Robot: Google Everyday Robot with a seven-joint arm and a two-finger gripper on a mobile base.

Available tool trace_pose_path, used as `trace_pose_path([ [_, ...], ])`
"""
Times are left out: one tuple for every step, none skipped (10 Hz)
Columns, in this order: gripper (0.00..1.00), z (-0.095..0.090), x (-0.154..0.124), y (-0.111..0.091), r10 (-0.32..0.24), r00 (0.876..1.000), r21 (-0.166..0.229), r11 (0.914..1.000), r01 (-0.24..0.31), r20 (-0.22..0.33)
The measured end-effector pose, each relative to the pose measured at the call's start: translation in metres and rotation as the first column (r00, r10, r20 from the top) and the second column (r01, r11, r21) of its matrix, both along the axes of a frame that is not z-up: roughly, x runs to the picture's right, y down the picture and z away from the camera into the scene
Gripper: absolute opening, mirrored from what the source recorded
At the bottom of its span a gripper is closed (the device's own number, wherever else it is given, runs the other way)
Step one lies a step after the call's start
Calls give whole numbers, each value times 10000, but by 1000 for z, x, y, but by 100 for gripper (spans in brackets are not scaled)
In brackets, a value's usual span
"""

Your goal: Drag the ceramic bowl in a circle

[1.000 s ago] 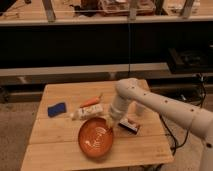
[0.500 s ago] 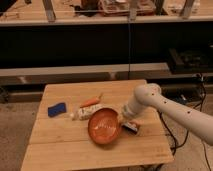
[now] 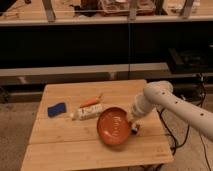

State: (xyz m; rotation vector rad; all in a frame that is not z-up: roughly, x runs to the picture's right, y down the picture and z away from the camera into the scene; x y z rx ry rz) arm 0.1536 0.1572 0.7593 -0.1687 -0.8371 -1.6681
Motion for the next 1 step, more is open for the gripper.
trace_pose_path([
  [0,-5,9,-4,-236,9997,29,9997,235,101],
])
